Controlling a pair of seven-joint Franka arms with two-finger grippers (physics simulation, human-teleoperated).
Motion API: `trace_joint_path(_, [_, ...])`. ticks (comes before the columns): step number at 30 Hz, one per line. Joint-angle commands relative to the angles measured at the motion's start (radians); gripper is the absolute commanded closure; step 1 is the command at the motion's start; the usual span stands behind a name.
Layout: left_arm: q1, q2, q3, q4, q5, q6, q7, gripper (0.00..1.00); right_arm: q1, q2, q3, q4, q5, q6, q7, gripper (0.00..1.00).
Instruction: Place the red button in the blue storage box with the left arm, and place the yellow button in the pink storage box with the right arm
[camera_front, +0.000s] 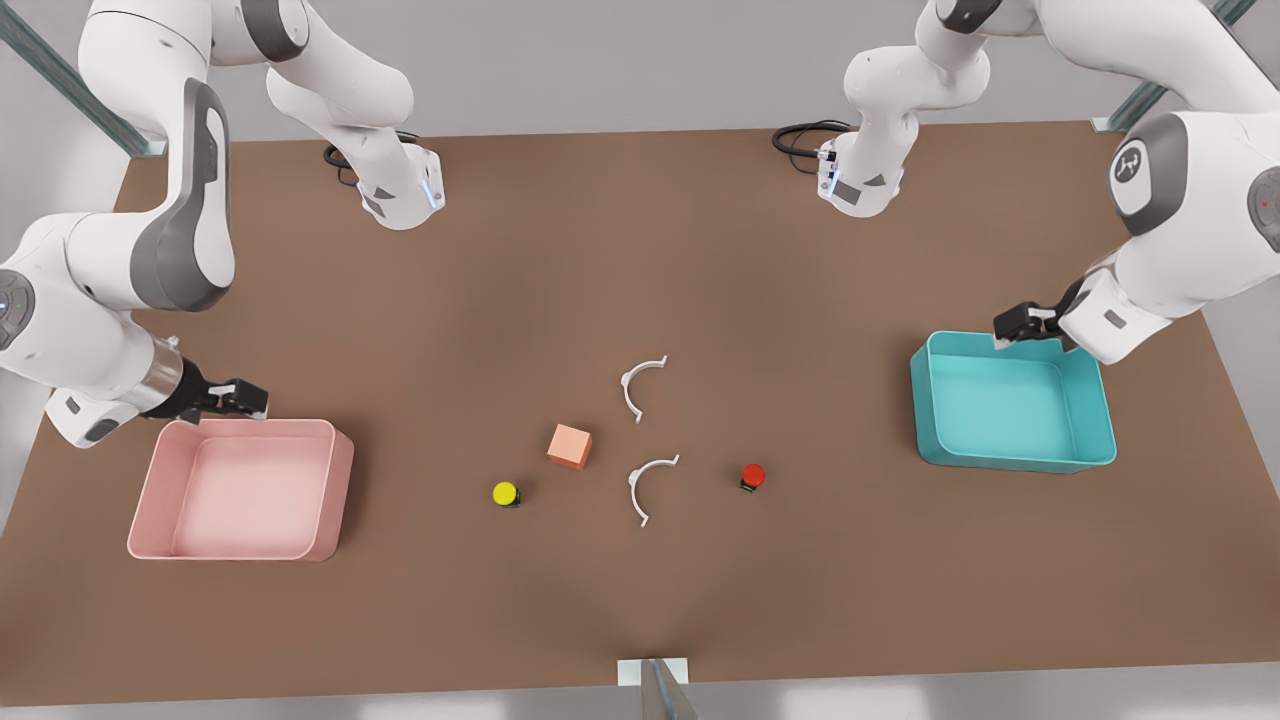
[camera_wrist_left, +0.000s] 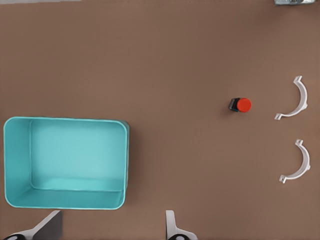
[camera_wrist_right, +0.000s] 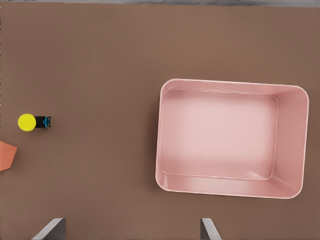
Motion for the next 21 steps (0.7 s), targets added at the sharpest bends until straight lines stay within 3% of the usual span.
trace_joint_path(1, [0.000, 0.000, 0.000, 0.000, 0.001, 0.022, 0.026, 0.00, 0.000, -0.001, 0.000, 0.000, 0.009, 0.023, -0.024, 0.00])
trace_joint_path(4, [-0.062, 0.039, -0.002, 0.007, 0.001, 0.033, -0.017, 0.00, 0.016, 0.011, 0.046, 0.002, 0.002, 0.040, -0.032, 0.00])
trace_joint_path(7, [-0.231, 0.186, -0.002, 0.008, 0.001, 0.266, -0.290, 0.00, 0.147, 0.181, 0.080, 0.060, -0.004, 0.187, -0.020, 0.00])
trace_joint_path(9, [-0.302, 0.275, -0.004, 0.010, -0.001, 0.381, -0.287, 0.00, 0.316, 0.454, 0.062, 0.353, -0.024, 0.187, 0.156, 0.00])
trace_joint_path(11, [-0.354, 0.354, -0.004, 0.010, 0.001, 0.413, -0.278, 0.00, 0.514, 0.665, -0.049, 0.573, -0.023, 0.190, 0.292, 0.00])
trace_joint_path(16, [-0.414, 0.517, -0.004, 0.013, -0.001, 0.709, -0.301, 0.00, 0.505, 0.689, -0.049, 0.525, 0.009, 0.207, 0.336, 0.00])
trace_joint_path(21, [-0.414, 0.583, 0.000, 0.010, 0.001, 0.738, -0.295, 0.00, 0.511, 0.600, -0.044, 0.341, 0.009, 0.216, 0.339, 0.00])
